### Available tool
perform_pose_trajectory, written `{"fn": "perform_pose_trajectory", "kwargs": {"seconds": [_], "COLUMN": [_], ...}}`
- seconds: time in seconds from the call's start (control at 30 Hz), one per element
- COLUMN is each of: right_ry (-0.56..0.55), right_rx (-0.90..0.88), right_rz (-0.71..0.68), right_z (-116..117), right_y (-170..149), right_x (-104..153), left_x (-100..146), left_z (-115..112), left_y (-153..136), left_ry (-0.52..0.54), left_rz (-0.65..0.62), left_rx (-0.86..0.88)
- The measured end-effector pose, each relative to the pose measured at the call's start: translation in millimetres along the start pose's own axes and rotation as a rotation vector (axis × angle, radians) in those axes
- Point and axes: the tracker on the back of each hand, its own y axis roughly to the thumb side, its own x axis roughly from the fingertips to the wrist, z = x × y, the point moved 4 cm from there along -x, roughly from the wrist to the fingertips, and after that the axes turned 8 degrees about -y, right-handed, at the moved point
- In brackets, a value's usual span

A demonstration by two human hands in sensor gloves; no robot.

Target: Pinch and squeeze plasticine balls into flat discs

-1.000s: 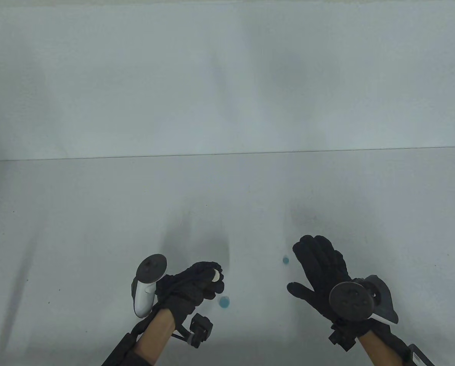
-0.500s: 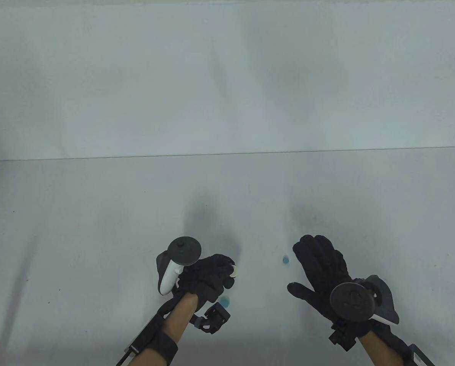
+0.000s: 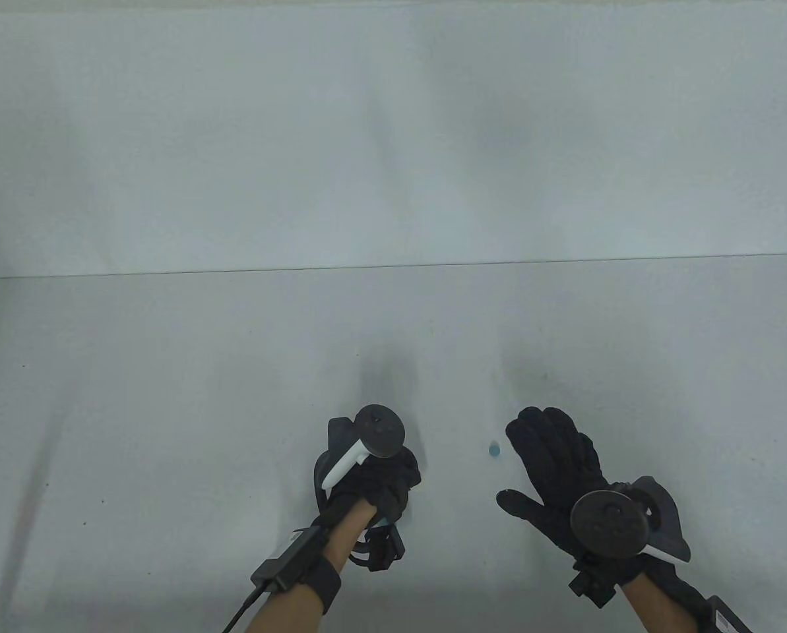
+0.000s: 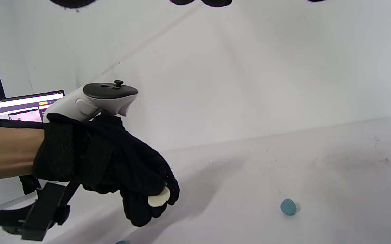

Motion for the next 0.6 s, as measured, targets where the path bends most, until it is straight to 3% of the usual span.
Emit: {"fn": "perform_pose_trajectory", "kwargs": {"seconds": [0.2,0.6], "right_ry": [-0.001,0.003], "right_rx": [-0.001,0.001], "right_rz": [-0.003,0.003], "right_z": [-0.2,0.2], "right_y": [0.4,0.1], "right_x": [0.0,0.1], "left_x": [-10.3,-17.7], "left_z": [-12.6,-22.7], "left_y": [7.7,33.0], "left_ry": [-0.074,-0.053], "left_rz": [0.021,0.034], "left_rx": [-0.103,-0.439]}}
